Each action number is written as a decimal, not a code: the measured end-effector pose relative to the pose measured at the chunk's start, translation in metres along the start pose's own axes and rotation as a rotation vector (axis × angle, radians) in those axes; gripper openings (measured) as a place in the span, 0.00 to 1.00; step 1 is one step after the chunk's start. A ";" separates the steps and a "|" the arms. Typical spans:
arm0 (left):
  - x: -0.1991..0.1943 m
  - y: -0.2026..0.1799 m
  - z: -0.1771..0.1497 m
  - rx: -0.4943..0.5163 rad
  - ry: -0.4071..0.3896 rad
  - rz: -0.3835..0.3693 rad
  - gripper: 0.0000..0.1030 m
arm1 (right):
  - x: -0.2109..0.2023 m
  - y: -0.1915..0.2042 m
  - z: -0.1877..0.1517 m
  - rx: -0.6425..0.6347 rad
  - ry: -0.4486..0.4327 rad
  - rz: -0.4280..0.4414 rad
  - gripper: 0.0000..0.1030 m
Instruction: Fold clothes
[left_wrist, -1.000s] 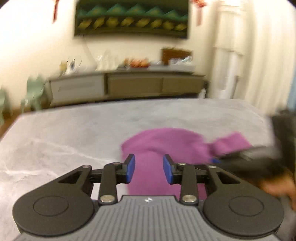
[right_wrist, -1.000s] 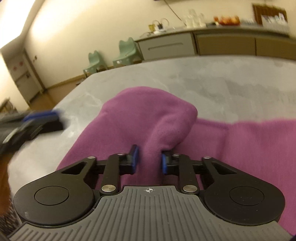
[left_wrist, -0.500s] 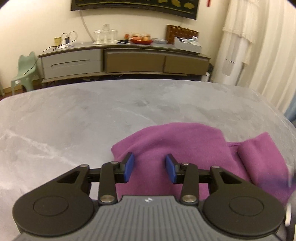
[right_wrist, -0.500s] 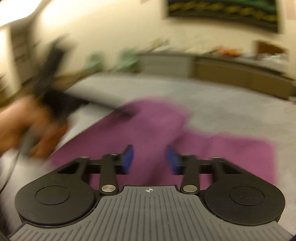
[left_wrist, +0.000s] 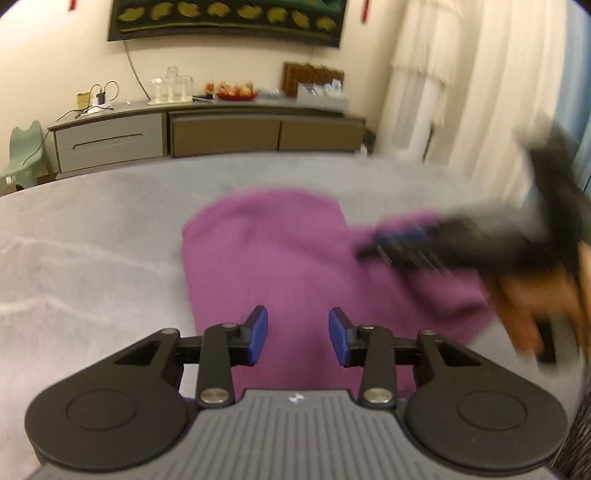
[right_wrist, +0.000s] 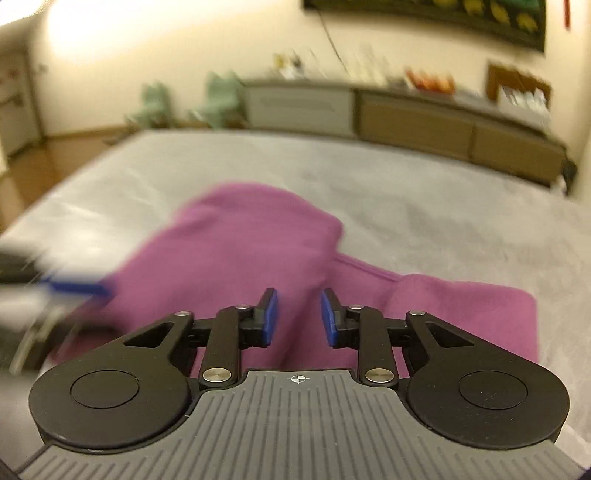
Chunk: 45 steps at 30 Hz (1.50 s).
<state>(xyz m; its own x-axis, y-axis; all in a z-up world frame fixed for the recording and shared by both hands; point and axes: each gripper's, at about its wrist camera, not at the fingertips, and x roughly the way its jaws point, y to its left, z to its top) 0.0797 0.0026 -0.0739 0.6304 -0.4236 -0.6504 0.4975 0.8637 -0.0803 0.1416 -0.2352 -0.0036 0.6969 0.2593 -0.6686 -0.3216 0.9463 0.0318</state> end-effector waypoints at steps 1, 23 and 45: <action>0.003 -0.002 -0.007 0.016 0.011 0.022 0.36 | 0.015 0.001 0.004 0.000 0.029 0.006 0.16; 0.066 0.057 0.088 -0.127 0.036 0.206 0.39 | -0.087 -0.056 -0.071 0.144 -0.183 0.050 0.73; 0.080 -0.096 0.146 0.030 0.159 -0.083 0.18 | -0.142 -0.018 -0.082 -0.092 -0.429 -0.063 0.27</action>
<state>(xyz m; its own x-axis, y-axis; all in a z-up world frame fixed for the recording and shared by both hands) 0.1693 -0.1540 -0.0080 0.4852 -0.4424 -0.7542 0.5629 0.8181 -0.1178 -0.0044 -0.3052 0.0296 0.9138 0.2765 -0.2974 -0.3119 0.9469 -0.0780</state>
